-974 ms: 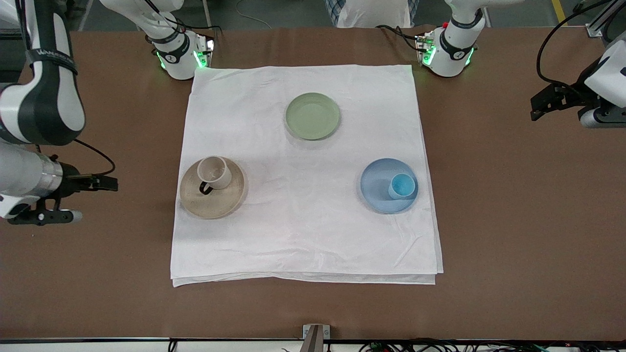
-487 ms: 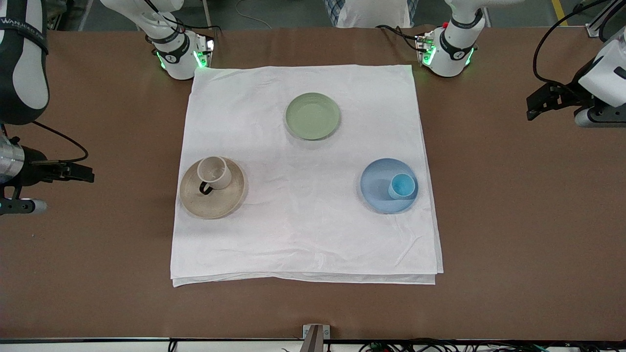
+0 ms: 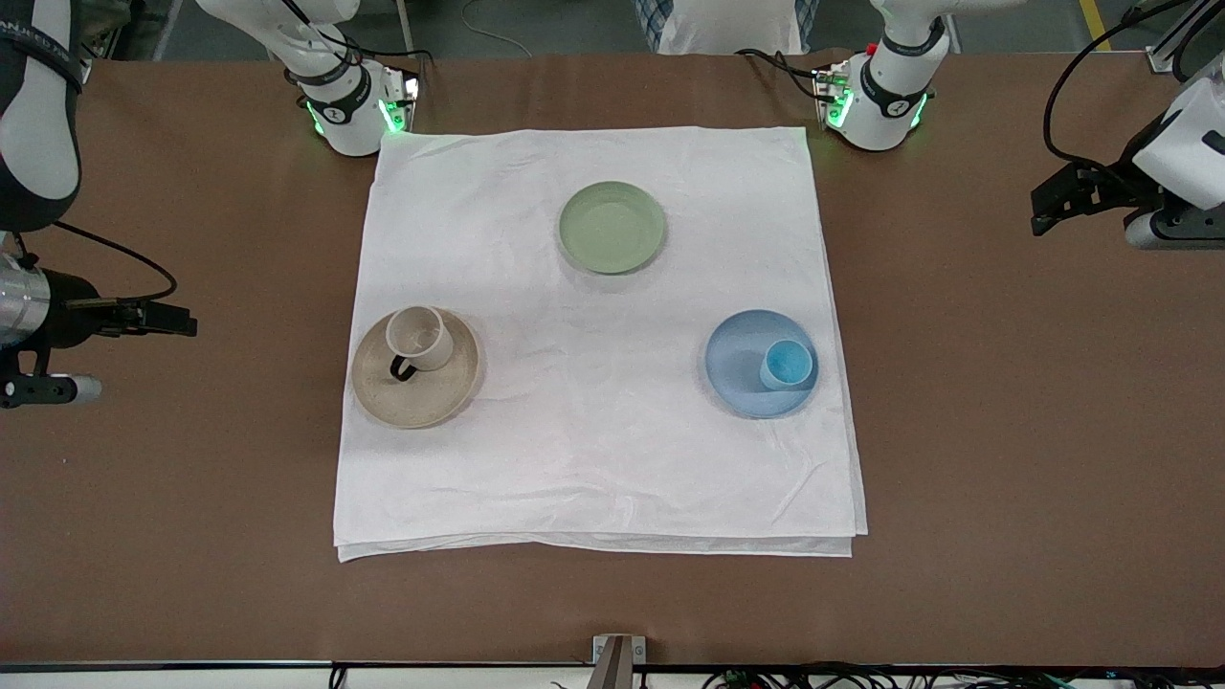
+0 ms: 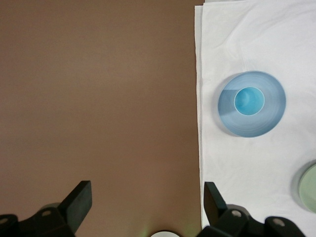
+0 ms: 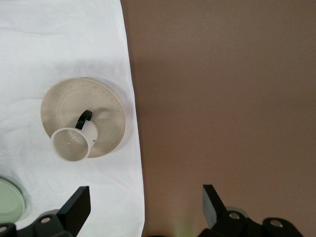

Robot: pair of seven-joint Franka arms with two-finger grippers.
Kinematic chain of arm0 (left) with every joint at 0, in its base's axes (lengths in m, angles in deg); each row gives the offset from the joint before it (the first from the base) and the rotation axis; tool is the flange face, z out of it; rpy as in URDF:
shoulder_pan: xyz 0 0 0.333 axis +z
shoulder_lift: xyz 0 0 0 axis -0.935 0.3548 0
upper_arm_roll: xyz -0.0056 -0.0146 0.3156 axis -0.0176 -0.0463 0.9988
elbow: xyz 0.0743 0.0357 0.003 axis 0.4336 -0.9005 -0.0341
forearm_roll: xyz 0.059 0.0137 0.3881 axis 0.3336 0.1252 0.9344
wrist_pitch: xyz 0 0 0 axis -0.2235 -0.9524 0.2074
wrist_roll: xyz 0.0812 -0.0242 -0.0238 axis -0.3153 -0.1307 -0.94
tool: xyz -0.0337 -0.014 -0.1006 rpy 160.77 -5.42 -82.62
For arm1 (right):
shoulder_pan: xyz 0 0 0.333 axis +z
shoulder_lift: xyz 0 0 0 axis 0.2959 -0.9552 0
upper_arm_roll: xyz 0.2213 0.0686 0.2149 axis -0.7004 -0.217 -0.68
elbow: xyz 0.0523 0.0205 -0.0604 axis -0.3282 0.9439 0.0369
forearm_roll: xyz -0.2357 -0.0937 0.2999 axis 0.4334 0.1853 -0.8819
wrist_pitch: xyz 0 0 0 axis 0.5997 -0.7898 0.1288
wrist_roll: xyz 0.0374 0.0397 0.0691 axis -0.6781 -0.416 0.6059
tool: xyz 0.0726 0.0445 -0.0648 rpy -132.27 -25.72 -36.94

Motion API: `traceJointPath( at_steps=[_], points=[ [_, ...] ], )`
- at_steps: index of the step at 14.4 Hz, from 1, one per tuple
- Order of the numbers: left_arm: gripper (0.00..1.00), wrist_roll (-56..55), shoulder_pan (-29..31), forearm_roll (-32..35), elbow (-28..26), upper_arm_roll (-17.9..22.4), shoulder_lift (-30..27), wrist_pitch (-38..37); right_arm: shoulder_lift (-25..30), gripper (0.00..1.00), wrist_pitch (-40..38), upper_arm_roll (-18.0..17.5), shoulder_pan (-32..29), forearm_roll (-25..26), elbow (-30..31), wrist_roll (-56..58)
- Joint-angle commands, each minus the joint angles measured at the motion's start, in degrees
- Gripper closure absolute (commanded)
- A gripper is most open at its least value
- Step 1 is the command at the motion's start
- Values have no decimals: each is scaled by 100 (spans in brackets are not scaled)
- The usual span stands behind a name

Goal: Place blue cup in blue plate and white mug in gray plate

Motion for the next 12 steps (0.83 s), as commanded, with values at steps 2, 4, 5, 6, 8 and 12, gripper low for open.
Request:
traceJointPath(
  at_steps=[2, 4, 5, 6, 8, 12],
  points=[
    [0, 12, 53, -110, -52, -11, -136, -89, 938, 0, 143, -63, -73, -66, 867, -11],
    [0, 48, 70, -207, -78, 24, -179, -106, 1623, 0, 512, -63, -55, -48, 1675, -2],
    [0, -14, 61, -207, -78, 24, -180, -150, 1878, 0, 618, -54, -55, -48, 1966, 6],
    [0, -14, 61, -207, -61, 24, -162, -159, 2107, 0, 628, -36, -12, -48, 2186, 6],
    [0, -5, 53, -163, 9, 24, -118, -168, 2346, 0, 558, 77, 102, -39, 2285, 6],
    [0, 47, 53, -128, 176, 33, -66, -177, 2636, 0, 364, 218, 164, -48, 2268, 33]
  ],
)
